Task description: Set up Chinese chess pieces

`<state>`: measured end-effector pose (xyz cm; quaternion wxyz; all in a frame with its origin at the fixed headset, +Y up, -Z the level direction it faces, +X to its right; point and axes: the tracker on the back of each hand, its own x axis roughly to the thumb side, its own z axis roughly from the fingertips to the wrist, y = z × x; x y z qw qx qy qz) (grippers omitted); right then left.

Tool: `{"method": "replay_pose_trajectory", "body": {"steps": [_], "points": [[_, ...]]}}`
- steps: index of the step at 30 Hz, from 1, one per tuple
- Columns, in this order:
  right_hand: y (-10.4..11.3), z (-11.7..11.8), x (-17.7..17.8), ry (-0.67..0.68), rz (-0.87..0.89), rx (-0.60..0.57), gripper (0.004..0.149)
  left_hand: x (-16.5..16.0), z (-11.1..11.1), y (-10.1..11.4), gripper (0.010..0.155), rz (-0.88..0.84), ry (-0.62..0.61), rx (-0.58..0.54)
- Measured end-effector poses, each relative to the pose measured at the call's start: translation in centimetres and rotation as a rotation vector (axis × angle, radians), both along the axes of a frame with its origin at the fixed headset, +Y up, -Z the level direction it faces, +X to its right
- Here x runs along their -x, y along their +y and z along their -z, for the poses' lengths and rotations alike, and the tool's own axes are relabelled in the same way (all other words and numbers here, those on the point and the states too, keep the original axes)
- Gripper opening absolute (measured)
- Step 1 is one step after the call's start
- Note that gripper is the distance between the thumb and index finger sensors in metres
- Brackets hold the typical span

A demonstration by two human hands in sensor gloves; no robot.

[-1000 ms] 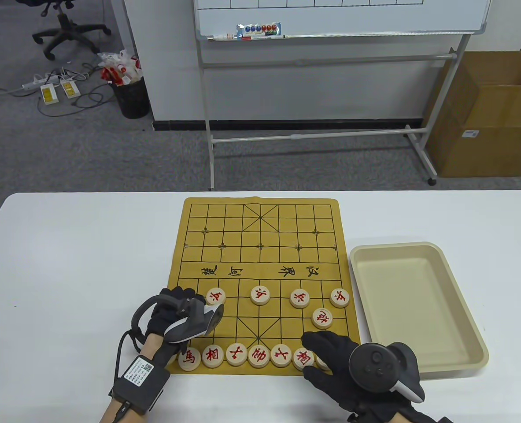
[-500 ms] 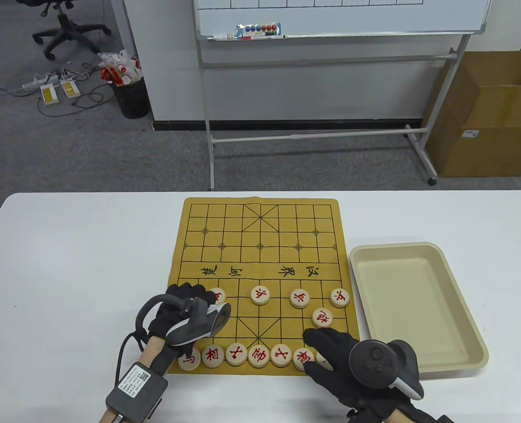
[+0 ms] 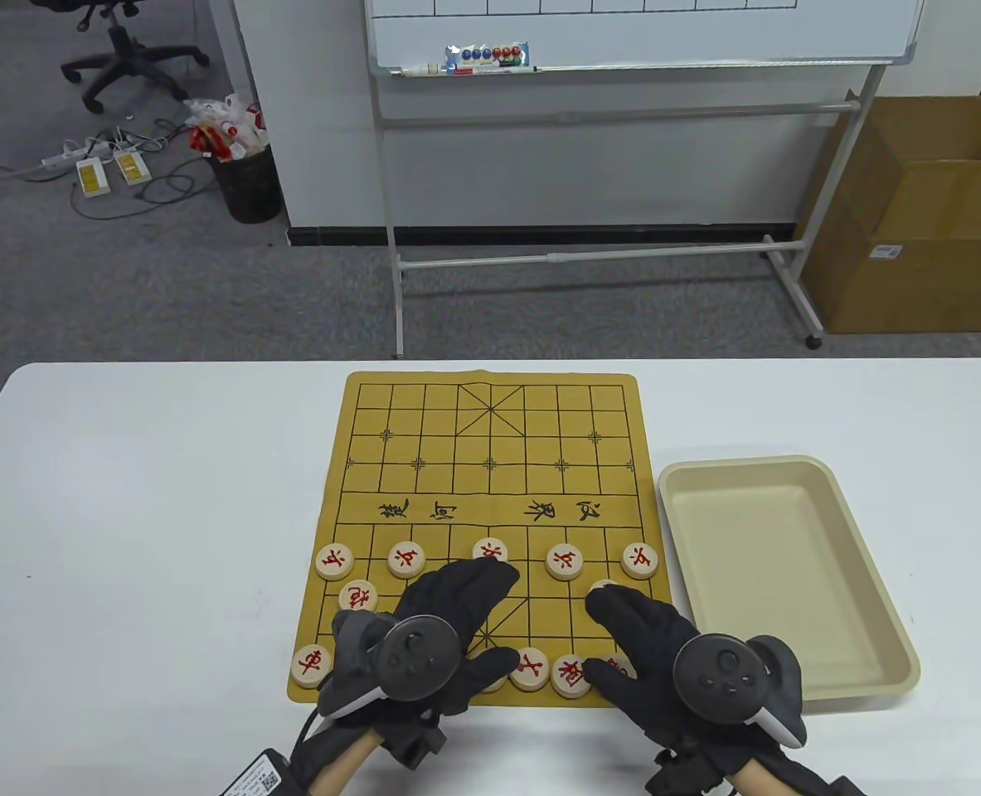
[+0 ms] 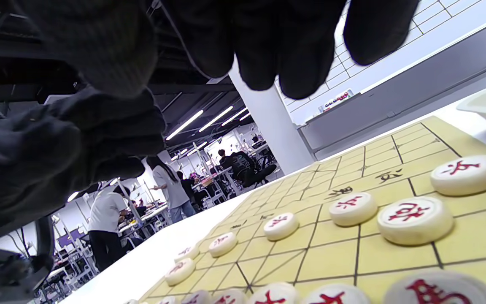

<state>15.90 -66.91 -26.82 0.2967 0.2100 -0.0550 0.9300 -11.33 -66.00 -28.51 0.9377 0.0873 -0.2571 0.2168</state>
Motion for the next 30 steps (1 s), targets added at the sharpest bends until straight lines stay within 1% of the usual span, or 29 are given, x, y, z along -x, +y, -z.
{"method": "replay_pose_trajectory", "body": {"steps": [2,4,6,8,10,14,23,30], "points": [[-0.2,0.1,0.1,0.003,-0.017,-0.005,0.077,0.2,-0.1,-0.9,0.085,-0.035,-0.013,0.022],[-0.5,0.1,0.3,0.017,-0.025,-0.025,0.077,0.3,-0.1,-1.6,0.085,-0.027,-0.027,0.035],[-0.6,0.2,0.3,0.019,-0.030,-0.027,0.078,0.5,-0.1,-1.9,0.085,-0.032,-0.037,0.015],[-0.8,0.2,0.4,0.028,-0.035,-0.029,0.078,0.4,-0.1,-2.1,0.085,-0.028,-0.048,0.019],[-0.9,0.3,0.5,0.029,-0.043,-0.029,0.079,0.3,-0.1,-2.2,0.085,-0.030,-0.057,0.024],[-1.2,0.4,0.5,0.034,-0.045,-0.031,0.079,0.3,-0.4,-2.1,0.085,-0.027,-0.052,-0.001],[-1.6,0.5,0.7,0.046,-0.061,-0.013,0.079,0.2,-0.3,-2.2,0.085,-0.033,-0.054,0.004],[-1.5,0.2,0.9,0.058,-0.069,-0.022,0.079,-0.1,-0.4,-2.6,0.084,-0.014,-0.061,-0.001]]}}
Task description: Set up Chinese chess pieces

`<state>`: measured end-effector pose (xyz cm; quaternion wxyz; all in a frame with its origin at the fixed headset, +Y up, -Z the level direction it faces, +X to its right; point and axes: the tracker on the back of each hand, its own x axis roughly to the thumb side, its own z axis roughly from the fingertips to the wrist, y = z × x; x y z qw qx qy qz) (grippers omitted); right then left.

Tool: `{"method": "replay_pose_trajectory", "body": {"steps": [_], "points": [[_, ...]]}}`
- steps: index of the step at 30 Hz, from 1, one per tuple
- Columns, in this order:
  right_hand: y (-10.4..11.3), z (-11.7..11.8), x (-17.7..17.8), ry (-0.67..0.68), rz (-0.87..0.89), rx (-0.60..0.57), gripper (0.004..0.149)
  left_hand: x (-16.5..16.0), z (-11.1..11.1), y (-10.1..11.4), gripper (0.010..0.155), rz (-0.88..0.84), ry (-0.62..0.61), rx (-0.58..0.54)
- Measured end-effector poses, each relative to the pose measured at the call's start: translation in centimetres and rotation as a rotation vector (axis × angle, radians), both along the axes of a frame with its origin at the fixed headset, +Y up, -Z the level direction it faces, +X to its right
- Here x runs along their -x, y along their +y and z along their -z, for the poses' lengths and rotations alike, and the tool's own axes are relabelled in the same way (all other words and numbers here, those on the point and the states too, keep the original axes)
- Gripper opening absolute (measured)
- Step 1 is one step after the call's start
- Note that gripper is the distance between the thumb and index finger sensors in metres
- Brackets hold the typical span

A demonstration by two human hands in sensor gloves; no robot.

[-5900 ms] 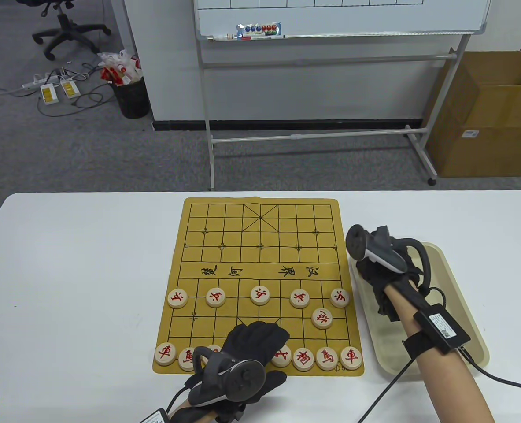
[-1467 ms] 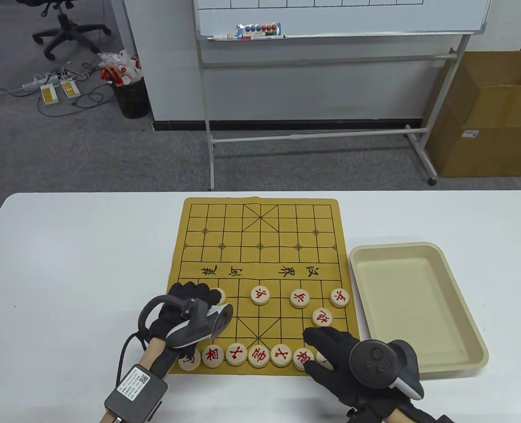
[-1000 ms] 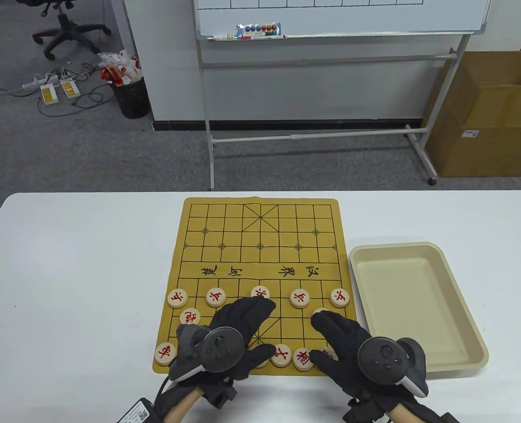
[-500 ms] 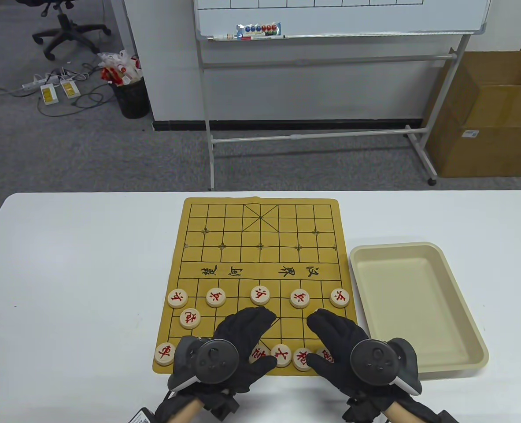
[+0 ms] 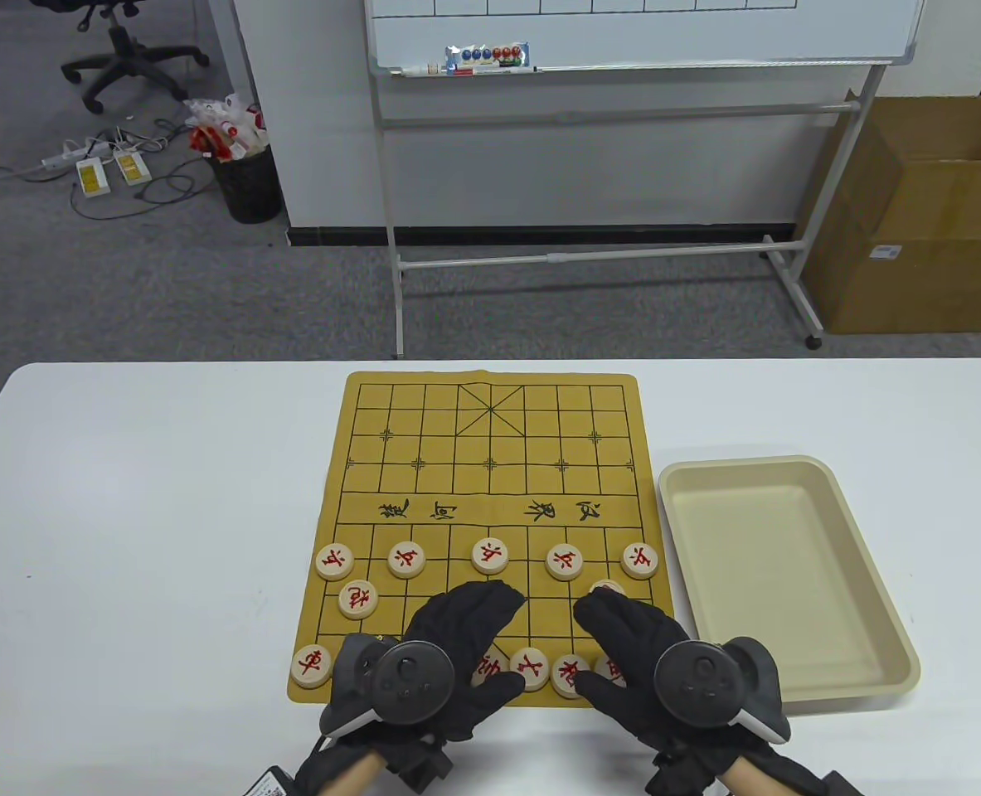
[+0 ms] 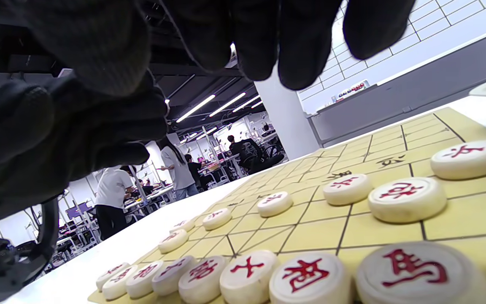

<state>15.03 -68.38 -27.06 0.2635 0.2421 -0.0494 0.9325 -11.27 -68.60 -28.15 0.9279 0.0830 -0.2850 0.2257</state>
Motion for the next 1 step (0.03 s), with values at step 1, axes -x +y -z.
{"method": "replay_pose_trajectory", "body": {"steps": [1], "points": [[0.02,-0.04,0.04,0.000,-0.002,-0.003,0.079,-0.03,-0.01,-0.03,0.084,0.000,-0.001,0.000]]}}
